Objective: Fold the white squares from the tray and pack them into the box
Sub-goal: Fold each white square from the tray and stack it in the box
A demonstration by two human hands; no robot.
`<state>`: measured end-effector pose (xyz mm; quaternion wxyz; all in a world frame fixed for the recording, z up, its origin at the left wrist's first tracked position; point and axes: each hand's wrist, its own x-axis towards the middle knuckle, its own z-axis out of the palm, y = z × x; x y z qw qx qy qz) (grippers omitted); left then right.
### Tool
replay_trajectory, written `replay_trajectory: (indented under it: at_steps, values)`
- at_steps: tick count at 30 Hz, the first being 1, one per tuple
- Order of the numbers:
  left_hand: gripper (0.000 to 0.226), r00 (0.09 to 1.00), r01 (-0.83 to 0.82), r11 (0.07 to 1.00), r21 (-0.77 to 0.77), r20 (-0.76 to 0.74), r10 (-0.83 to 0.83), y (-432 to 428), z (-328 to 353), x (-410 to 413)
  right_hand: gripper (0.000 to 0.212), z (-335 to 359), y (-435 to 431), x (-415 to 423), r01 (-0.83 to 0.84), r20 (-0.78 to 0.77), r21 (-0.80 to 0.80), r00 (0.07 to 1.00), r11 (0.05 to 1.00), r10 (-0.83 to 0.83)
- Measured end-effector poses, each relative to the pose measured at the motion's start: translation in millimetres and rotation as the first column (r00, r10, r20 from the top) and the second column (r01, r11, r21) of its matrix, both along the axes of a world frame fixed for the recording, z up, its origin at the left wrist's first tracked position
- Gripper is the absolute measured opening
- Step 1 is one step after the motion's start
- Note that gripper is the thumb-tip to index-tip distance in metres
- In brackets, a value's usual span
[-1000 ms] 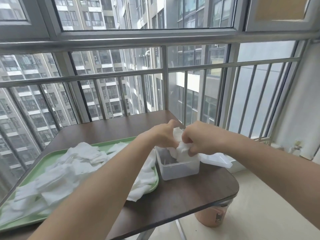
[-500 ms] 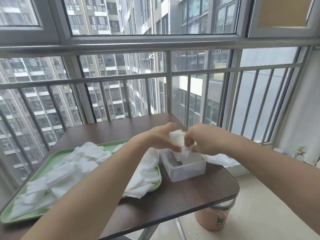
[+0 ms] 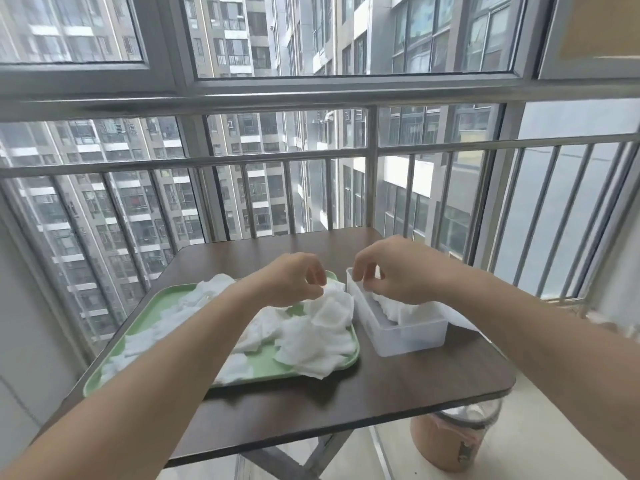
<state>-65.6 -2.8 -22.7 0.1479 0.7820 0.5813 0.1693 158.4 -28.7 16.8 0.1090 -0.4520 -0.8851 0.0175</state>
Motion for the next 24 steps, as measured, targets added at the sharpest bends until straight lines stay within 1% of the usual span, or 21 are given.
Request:
replay_trajectory:
  at_steps: [3,6,8,10,12,13,17,19,21,23,24]
  values:
    - [0.015,0.996,0.045,0.995,-0.094,-0.079,-0.053,-12.0,-5.4,-9.7,0.018,-5.3,1.1,-22.3,-0.014,-0.019,-0.043,1.0,0.999,0.014]
    - [0.014,0.989,0.106,0.977,-0.184,-0.08,-0.123,-27.6,-11.4,-17.2,0.019,-11.0,0.5,-39.9,-0.046,-0.059,-0.087,0.997,0.995,0.041]
    - [0.026,0.981,0.149,0.96,-0.237,-0.087,-0.173,-36.6,-17.4,-20.4,0.019,-15.2,-1.7,-46.2,-0.053,-0.073,-0.146,0.996,0.988,0.043]
    - [0.041,0.968,0.183,0.949,-0.256,-0.121,-0.219,-41.7,-24.6,-25.2,0.02,-20.9,-2.9,-53.4,-0.067,-0.094,-0.199,0.994,0.978,0.049]
    - [0.047,0.96,0.208,0.948,-0.243,-0.135,-0.245,-44.6,-29.9,-26.0,0.019,-26.6,-3.6,-58.0,-0.079,-0.122,-0.225,0.991,0.971,0.052]
    - [0.045,0.958,0.217,0.95,-0.222,-0.139,-0.252,-45.1,-32.0,-26.1,0.018,-28.6,-4.1,-59.8,-0.082,-0.146,-0.23,0.988,0.97,0.049]
    - [0.023,0.966,0.218,0.973,-0.076,-0.122,-0.226,-46.6,-40.5,-30.0,0.013,-35.5,-6.1,-62.5,-0.088,-0.271,-0.224,0.962,0.971,0.025]
    - [0.02,0.979,0.192,0.981,-0.013,-0.07,-0.193,-48.0,-41.9,-35.1,0.015,-41.2,-4.4,-61.4,-0.072,-0.406,-0.222,0.913,0.972,-0.025]
    - [0.024,0.987,0.16,0.986,0.04,0.005,-0.16,-49.5,-40.6,-42.1,0.014,-49.7,-2.3,-62.3,-0.047,-0.571,-0.21,0.817,0.977,-0.083]
    - [0.022,0.986,0.089,0.992,0.083,0.134,-0.1,-51.7,-38.4,-49.8,0.007,-56.6,-3.6,-65.4,-0.042,-0.679,-0.208,0.726,0.977,-0.113]
    - [0.02,0.974,0.048,0.994,0.094,0.216,-0.067,-52.5,-37.8,-53.8,0.006,-59.1,-5.8,-68.9,-0.066,-0.71,-0.23,0.694,0.971,-0.121]
